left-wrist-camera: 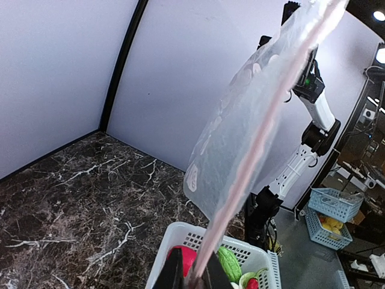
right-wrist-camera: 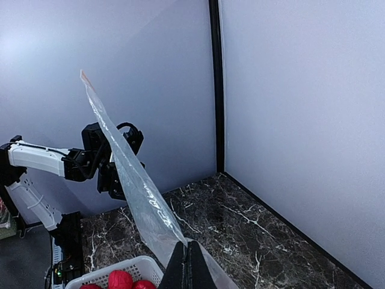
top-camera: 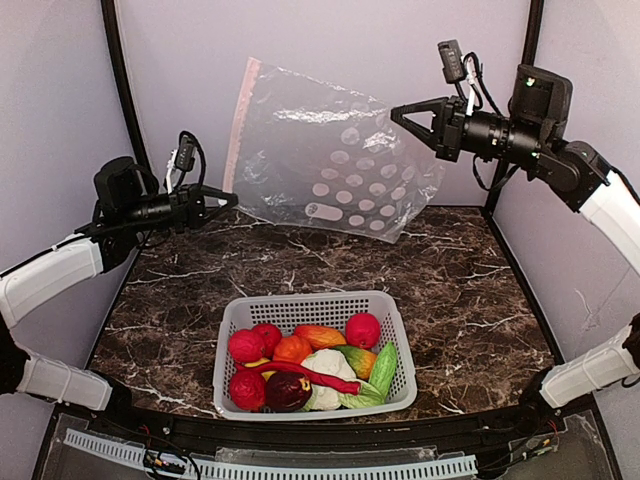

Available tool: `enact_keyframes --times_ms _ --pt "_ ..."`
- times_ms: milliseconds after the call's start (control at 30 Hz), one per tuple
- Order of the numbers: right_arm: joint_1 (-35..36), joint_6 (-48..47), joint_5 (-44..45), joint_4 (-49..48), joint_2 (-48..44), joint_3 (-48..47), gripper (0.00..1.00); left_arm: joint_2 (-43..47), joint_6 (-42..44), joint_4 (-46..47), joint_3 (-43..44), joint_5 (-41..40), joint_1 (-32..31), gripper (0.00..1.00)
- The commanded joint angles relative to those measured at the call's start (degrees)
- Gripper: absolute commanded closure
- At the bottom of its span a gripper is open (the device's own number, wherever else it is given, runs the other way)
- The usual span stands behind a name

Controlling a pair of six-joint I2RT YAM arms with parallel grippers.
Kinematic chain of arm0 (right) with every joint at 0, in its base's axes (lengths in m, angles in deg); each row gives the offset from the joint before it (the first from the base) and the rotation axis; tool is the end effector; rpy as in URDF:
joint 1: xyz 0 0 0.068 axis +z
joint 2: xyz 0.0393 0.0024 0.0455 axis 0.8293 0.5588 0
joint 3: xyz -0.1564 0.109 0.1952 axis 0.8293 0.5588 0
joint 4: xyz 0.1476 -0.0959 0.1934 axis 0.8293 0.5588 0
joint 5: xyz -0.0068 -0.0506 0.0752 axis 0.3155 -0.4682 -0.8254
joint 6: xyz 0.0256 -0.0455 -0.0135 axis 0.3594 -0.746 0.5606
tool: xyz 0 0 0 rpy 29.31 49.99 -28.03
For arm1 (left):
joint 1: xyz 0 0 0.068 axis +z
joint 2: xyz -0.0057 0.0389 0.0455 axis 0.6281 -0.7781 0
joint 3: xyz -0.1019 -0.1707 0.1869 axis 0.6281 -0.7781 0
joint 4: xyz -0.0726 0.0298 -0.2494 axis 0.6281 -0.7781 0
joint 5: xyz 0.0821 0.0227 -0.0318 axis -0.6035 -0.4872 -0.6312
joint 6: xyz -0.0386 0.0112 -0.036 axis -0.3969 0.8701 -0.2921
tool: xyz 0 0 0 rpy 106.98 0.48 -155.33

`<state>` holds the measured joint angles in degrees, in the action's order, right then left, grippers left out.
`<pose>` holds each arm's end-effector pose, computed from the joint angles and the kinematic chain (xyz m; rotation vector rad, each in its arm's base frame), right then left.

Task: Place the food in the zip-top bag and seal the zipper
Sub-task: Pass from the right arm to the left

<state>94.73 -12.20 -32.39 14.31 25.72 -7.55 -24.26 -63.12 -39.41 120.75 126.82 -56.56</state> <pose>0.1969 0.1776 0.5033 -0.8053 1.4060 0.9451 0.2486 -0.1112 0.3612 0.8288 1.4429 -1.2841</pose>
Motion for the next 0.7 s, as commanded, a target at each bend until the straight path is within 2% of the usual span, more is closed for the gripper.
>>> enact_keyframes --times_ms 0,67,200,267,433,533,567,600,667 --pt "0.32 1.25 2.88 -1.71 -0.72 0.60 1.00 1.15 -0.38 2.15 -0.29 1.45 -0.28 0.93" --pt "0.30 1.34 5.59 -1.13 -0.52 0.79 1.00 1.32 0.37 0.85 -0.16 1.02 -0.32 0.98" --pt "0.32 1.20 11.61 -0.03 0.18 2.17 1.00 1.91 2.66 -1.87 0.17 -0.61 -0.32 0.99" --pt "0.32 1.39 16.09 0.51 1.30 3.08 1.00 2.48 7.01 -6.06 0.87 -3.09 -0.45 0.99" --pt "0.33 1.07 27.49 1.77 7.84 3.16 1.00 4.00 18.78 -19.75 3.83 -16.96 -3.18 0.99" --pt "0.26 -0.47 27.63 1.32 12.65 2.37 1.00 4.58 24.39 -25.16 4.31 -24.28 -5.65 0.99" --pt "0.32 -0.83 27.16 1.13 14.04 1.95 0.95 4.58 25.29 -26.74 4.53 -27.53 -6.90 0.99" --pt "0.31 -1.17 26.56 0.85 15.26 1.62 0.86 4.52 26.80 -27.46 4.69 -29.08 -7.95 0.99" --pt "0.32 -1.63 25.78 -0.14 16.96 1.36 0.58 4.00 28.92 -29.92 5.39 -34.45 -9.29 0.99"
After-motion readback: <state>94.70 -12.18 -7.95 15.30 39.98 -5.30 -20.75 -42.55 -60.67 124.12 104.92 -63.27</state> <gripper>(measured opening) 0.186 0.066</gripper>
